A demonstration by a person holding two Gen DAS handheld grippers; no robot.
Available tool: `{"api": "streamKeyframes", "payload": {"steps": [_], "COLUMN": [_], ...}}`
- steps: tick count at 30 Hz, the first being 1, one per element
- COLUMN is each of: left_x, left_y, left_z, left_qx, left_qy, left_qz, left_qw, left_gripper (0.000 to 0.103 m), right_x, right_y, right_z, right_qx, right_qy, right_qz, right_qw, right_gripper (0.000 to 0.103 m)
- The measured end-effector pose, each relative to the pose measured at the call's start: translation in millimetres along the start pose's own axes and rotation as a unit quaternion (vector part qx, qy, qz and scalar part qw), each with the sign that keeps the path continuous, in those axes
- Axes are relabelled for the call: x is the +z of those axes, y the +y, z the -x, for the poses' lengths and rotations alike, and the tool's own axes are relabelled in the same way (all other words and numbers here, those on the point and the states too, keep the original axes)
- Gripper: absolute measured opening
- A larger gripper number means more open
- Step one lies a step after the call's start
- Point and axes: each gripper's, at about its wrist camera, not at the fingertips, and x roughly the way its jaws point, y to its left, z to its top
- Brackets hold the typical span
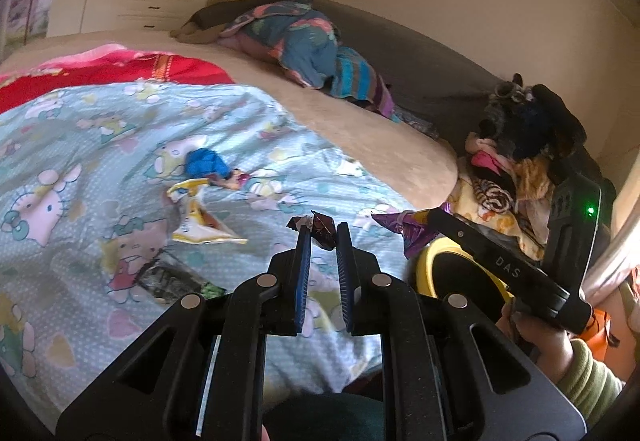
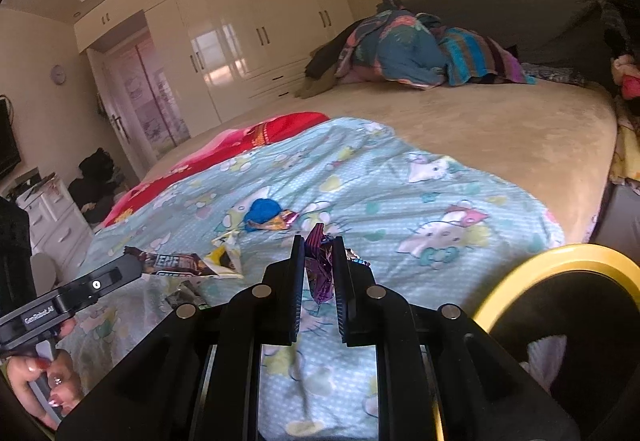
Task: Collect trash
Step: 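Carry the brown and purple wrappers over the yellow bin with both grippers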
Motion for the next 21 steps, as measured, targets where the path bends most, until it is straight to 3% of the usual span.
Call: {"api": "streamKeyframes", "payload": {"steps": [21], "left_x": [-7.2], "left_y": [-52.1], "left_z": [-0.4], "left_qx": [-0.043], "left_qy": [0.007], "left_qz": [-0.06], "left_qw": [0.9973], "left_gripper": [0.009], "right_x": [-1.2], "right_y": [-60.5], "right_z": [67.8], "right_qx": [-0.073], "right_qy": [-0.03], "right_qz": [-0.036], "right_qw": [0.996], "right_gripper": [0.014]}}
